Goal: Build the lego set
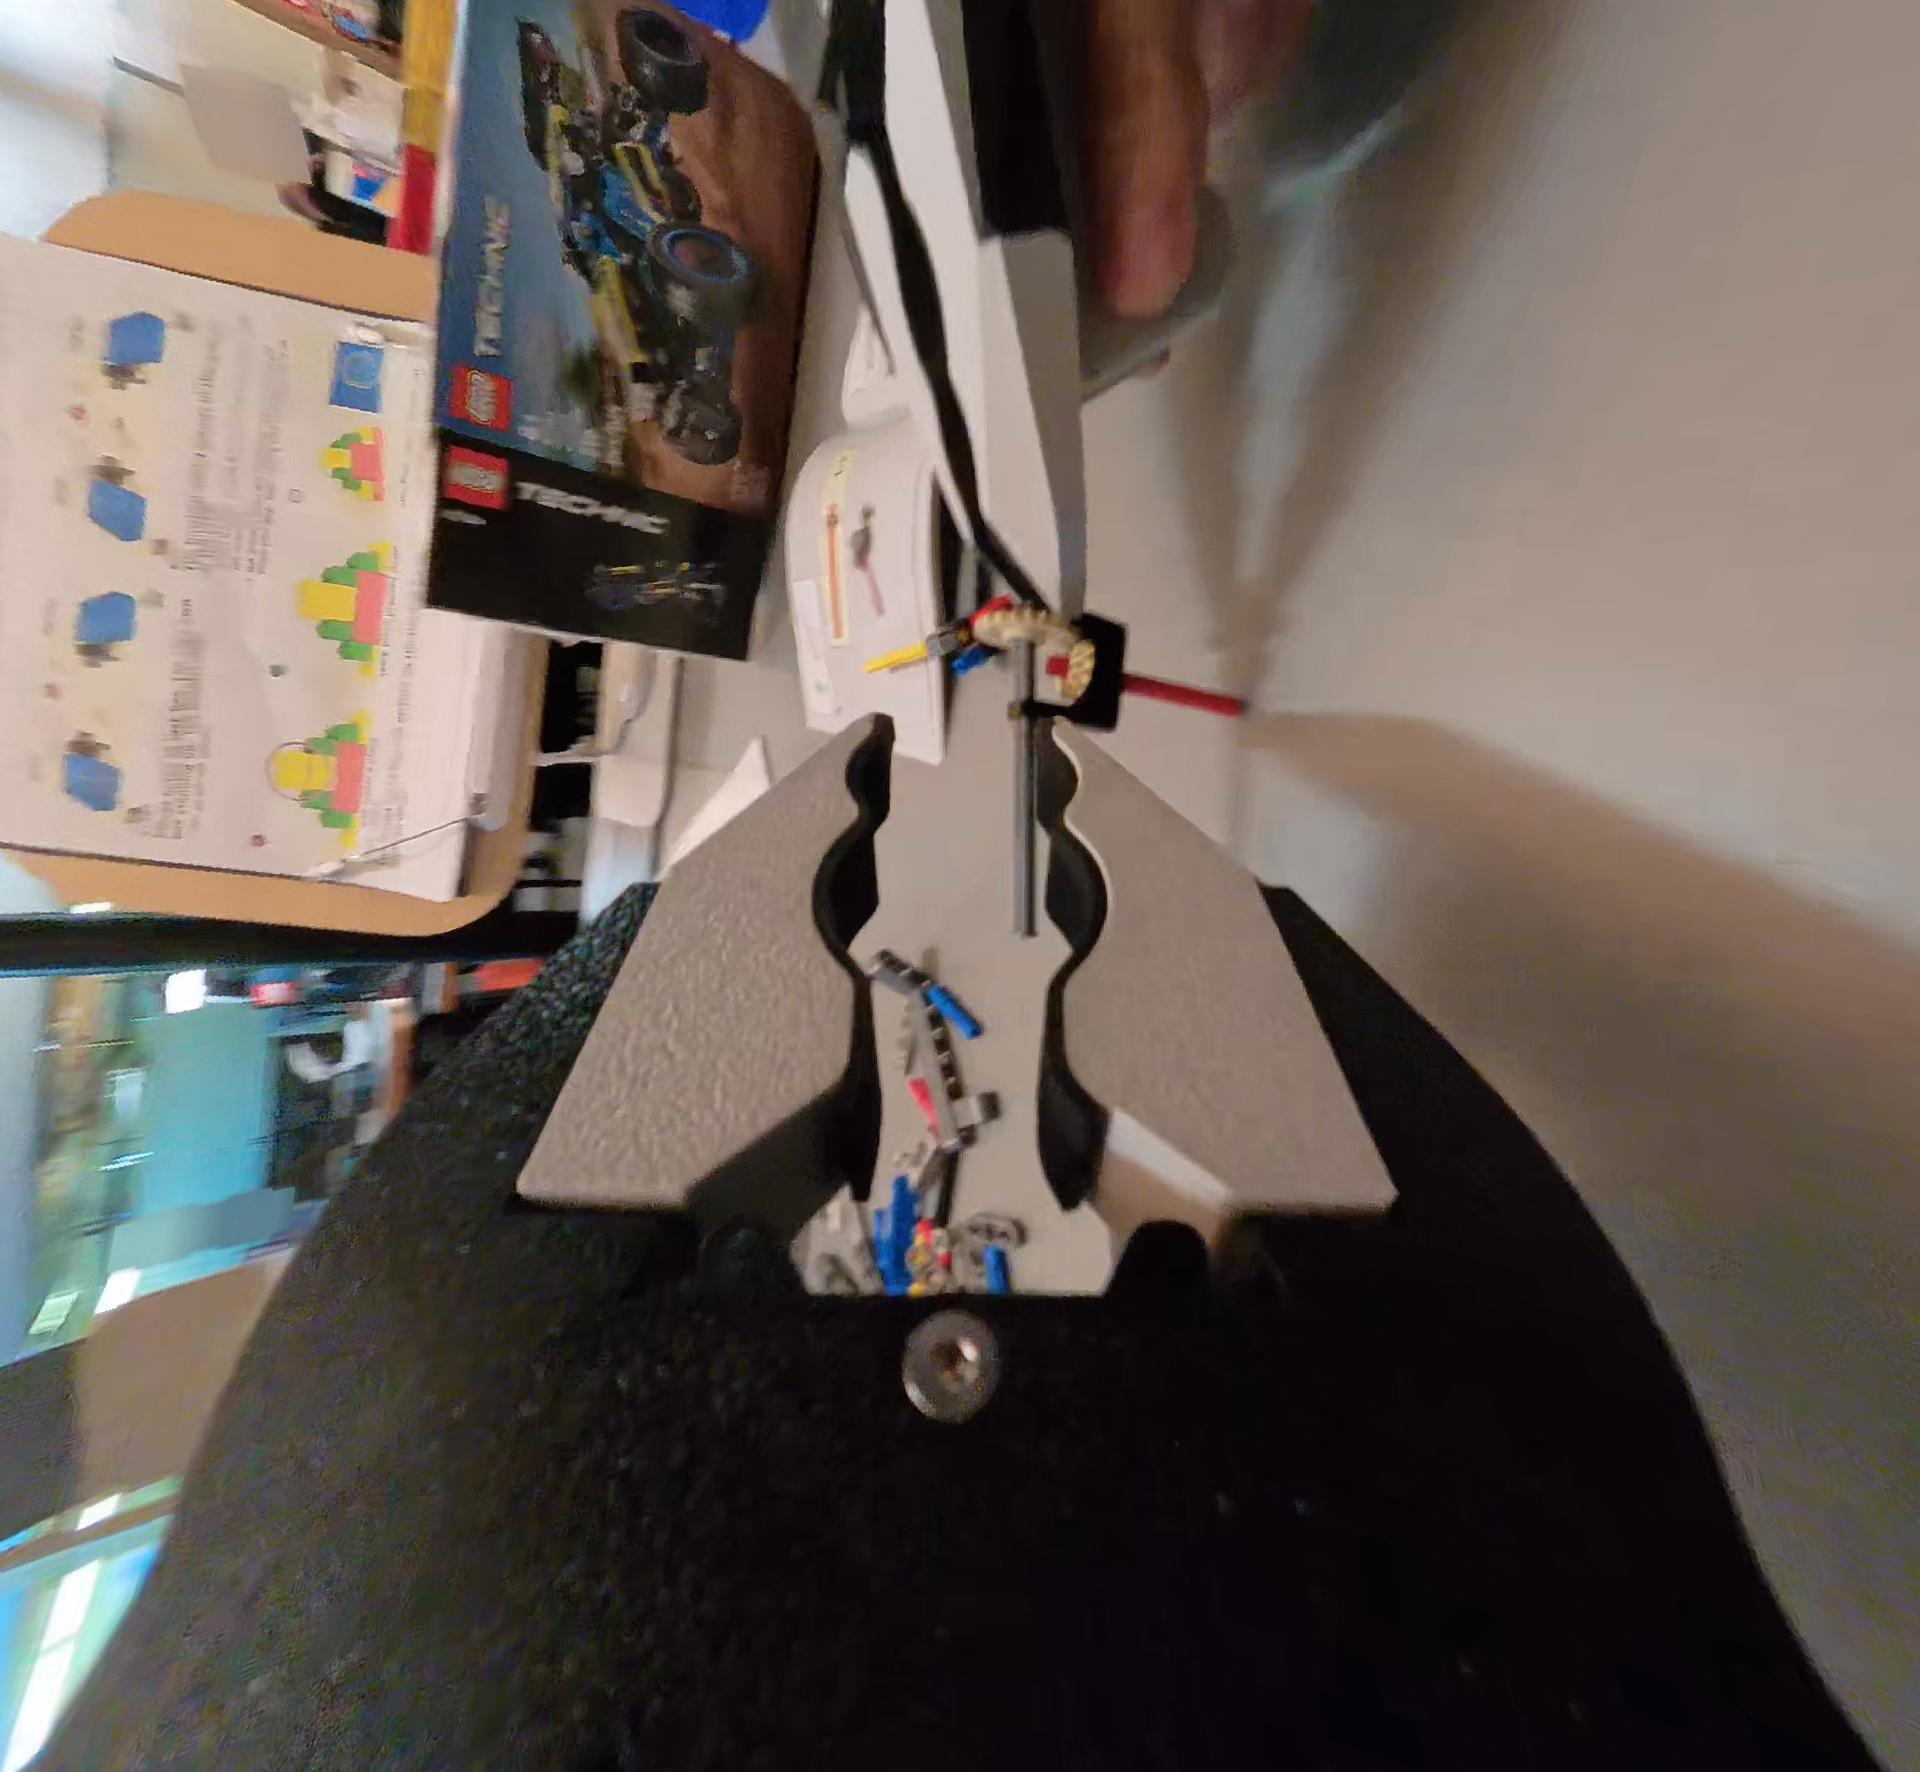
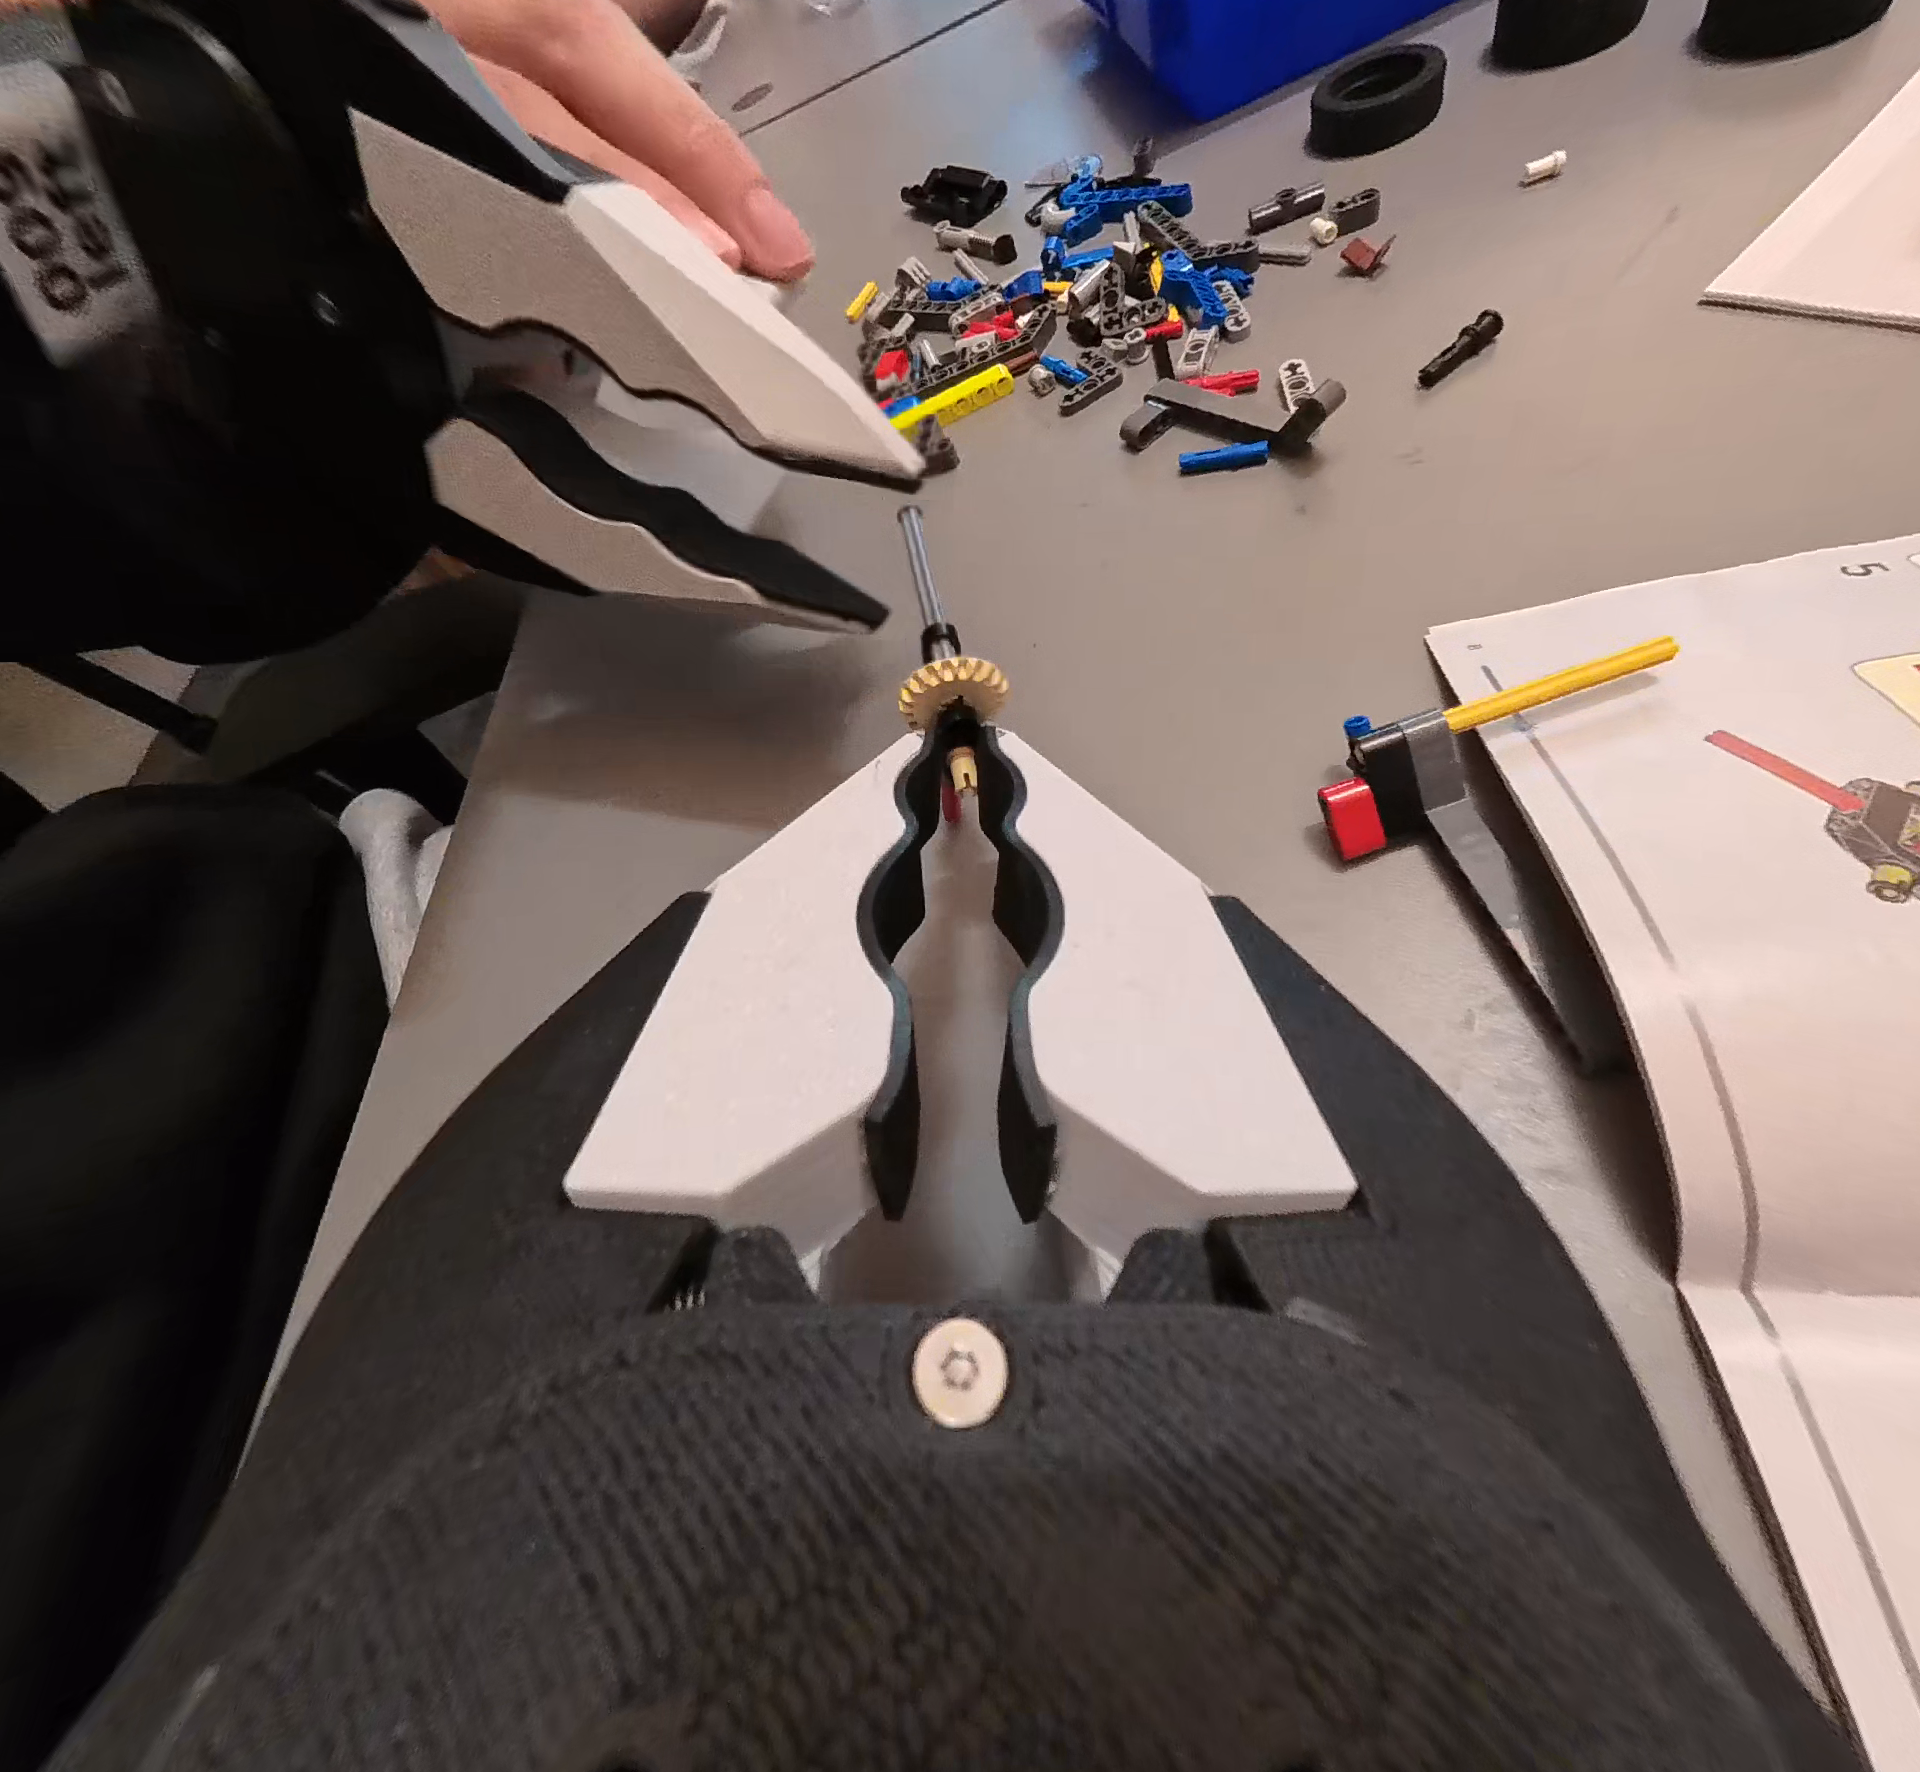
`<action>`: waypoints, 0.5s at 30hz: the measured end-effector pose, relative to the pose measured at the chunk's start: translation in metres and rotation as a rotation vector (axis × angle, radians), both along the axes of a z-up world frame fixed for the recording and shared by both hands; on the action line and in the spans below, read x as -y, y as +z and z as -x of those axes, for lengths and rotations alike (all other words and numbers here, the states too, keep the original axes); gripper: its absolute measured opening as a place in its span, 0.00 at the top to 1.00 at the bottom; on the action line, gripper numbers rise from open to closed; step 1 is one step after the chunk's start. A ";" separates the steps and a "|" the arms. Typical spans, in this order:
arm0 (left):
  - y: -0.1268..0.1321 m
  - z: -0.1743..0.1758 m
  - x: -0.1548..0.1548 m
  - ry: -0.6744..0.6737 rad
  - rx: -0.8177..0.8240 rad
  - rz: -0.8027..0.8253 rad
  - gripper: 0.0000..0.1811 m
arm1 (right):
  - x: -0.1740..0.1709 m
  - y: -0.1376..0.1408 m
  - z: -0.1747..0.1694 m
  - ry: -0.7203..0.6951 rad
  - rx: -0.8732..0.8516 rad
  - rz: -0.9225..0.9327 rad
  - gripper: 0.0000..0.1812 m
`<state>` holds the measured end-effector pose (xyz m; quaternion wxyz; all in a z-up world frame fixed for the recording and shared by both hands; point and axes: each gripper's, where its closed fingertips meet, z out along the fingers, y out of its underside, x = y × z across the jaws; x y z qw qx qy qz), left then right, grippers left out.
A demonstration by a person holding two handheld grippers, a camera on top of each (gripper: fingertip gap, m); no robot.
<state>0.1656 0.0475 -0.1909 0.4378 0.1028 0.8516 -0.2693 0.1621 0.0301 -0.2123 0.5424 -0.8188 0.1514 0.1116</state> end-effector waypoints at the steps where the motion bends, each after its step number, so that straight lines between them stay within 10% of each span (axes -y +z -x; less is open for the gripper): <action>1: -0.001 0.004 0.003 -0.004 -0.051 0.015 0.86 | 0.000 -0.001 -0.001 -0.007 0.003 0.008 0.97; 15: -0.029 0.003 0.012 0.088 -0.123 -0.071 0.88 | -0.006 0.000 0.004 0.001 0.019 0.015 0.97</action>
